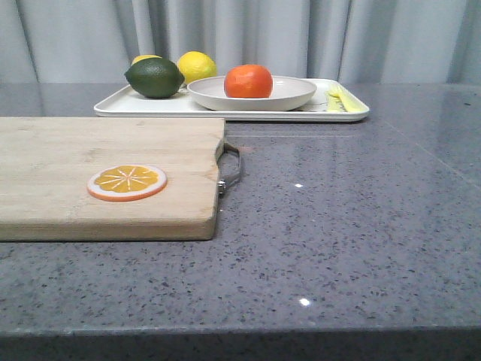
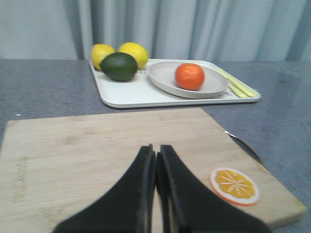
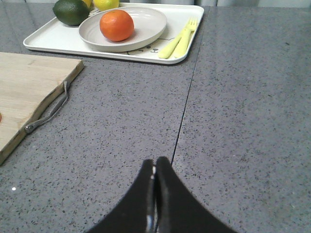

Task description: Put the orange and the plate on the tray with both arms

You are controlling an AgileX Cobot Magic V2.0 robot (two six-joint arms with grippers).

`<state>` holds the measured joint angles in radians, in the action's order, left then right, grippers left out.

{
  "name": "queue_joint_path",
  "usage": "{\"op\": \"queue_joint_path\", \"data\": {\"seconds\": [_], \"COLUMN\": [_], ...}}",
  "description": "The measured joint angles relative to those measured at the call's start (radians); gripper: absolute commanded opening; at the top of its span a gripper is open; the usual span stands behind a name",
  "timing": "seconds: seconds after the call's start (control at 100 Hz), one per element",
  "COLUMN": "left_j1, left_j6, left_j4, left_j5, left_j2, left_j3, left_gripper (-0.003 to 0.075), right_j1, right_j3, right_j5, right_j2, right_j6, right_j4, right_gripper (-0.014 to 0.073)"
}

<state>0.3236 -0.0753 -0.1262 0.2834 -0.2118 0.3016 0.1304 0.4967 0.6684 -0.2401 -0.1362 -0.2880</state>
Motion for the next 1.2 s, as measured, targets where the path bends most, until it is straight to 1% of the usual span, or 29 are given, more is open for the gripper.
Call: {"op": "queue_joint_path", "data": {"seconds": [0.13,0.22,0.41,0.64,0.85,1.2], "left_j1": [-0.101,-0.161,-0.246,-0.303,-0.343,-0.345], "left_j6": [0.0,0.0,0.0,0.002,0.002,0.002], "left_j4": [0.014,0.017,0.021,0.031,0.047,0.05], "left_j5": [-0.06,-0.073,-0.082,-0.148,-0.16,-0.154], "left_j2": [0.038,0.077,0.167,0.216,0.216,0.216], "left_j3": [-0.053,-0.093,-0.192,-0.302,-0.304,-0.304], "left_gripper": [-0.002,-0.002,-0.002,-0.002,-0.002,-0.002], "right_j1": [0.0,0.0,0.0,0.0,0.0,0.0], "right_j3": [0.0,0.0,0.0,0.0,0.0,0.0], "right_j5": [0.0,0.0,0.0,0.0,0.0,0.0], "right_j2": [0.0,0.0,0.0,0.0,0.0,0.0], "right_j6": [0.0,0.0,0.0,0.0,0.0,0.0], "right_j4": [0.0,0.0,0.0,0.0,0.0,0.0], "right_gripper": [-0.0067,-0.0067,-0.0067,-0.0067,-0.0067,-0.0067]}}
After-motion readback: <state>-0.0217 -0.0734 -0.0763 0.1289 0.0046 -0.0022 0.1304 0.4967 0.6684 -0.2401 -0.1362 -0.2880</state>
